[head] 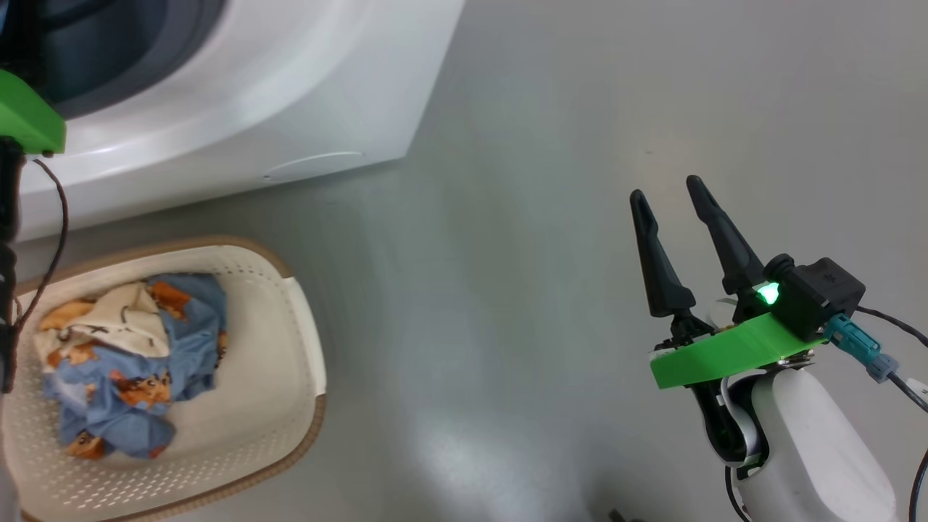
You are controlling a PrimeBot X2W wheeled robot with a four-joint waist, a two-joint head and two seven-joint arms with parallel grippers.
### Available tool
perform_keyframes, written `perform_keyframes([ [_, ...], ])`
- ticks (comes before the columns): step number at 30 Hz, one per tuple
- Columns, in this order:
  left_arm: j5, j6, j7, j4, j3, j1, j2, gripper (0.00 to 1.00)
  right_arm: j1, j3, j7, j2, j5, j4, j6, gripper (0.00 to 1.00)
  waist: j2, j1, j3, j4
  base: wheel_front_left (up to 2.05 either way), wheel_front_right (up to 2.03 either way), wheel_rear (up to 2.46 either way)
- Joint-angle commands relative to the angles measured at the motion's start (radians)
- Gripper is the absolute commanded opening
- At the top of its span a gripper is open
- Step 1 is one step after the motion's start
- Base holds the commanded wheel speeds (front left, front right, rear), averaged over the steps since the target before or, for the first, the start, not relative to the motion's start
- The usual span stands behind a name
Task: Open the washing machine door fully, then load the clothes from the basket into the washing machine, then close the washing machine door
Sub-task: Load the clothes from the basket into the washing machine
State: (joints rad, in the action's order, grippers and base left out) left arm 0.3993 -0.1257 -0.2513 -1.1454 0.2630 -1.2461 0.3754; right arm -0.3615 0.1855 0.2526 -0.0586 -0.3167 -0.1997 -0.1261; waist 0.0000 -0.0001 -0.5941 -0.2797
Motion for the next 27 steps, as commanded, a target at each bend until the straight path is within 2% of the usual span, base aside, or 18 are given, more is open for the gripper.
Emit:
perform_keyframes([
  [1,0.011,-0.004,-0.010,0.042,-0.015,0.016,0.043,1.00,0.008,0.014,0.009,-0.011,0.000,0.016,-0.005,1.00,0.0000,0.0001,0.026,0.030,0.00,0.00,0.00],
  [17,0.028,-0.005,-0.010,0.265,-0.056,0.260,0.026,1.00,0.019,0.016,0.009,-0.029,-0.021,-0.014,-0.005,1.00,0.0000,0.0001,0.160,0.074,0.00,0.00,0.00],
  [27,0.023,-0.005,-0.010,0.387,-0.122,0.426,0.003,1.00,0.045,0.009,0.009,-0.055,-0.041,-0.029,-0.005,1.00,0.0000,0.0001,0.270,0.101,0.00,0.00,0.00],
])
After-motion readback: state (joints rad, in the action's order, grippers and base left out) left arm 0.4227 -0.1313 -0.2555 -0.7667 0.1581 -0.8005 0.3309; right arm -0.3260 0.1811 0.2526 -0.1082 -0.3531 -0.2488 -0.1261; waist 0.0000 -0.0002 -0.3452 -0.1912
